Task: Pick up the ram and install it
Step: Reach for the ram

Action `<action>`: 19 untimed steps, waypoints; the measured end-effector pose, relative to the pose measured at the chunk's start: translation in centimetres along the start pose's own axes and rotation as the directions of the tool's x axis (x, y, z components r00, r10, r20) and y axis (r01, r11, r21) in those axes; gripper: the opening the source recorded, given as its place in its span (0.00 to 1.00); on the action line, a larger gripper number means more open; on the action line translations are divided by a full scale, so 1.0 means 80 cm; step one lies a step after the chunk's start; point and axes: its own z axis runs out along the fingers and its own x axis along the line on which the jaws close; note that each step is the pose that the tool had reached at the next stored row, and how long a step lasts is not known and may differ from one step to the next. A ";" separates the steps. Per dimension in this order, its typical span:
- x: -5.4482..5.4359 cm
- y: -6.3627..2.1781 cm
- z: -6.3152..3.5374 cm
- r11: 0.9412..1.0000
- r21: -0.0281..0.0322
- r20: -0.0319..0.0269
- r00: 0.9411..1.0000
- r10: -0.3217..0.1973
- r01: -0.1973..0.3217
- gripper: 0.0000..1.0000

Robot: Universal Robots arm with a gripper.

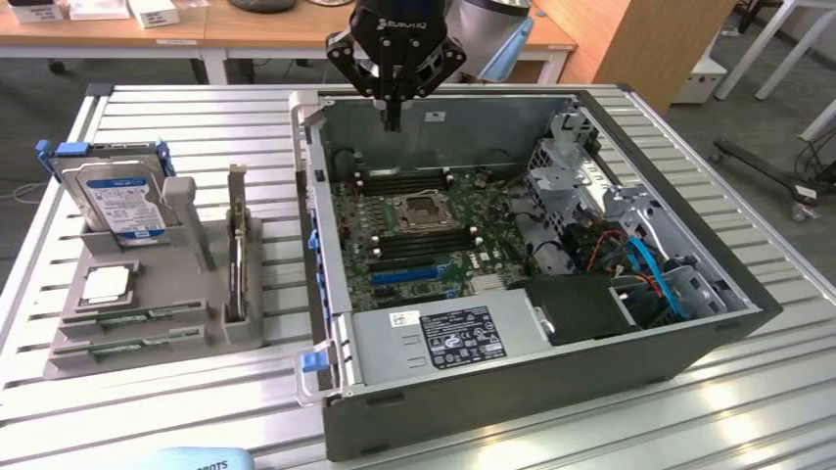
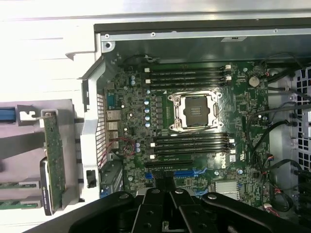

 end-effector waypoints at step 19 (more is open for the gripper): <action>0.015 -0.001 0.000 1.000 0.000 0.000 1.000 0.000 0.000 0.10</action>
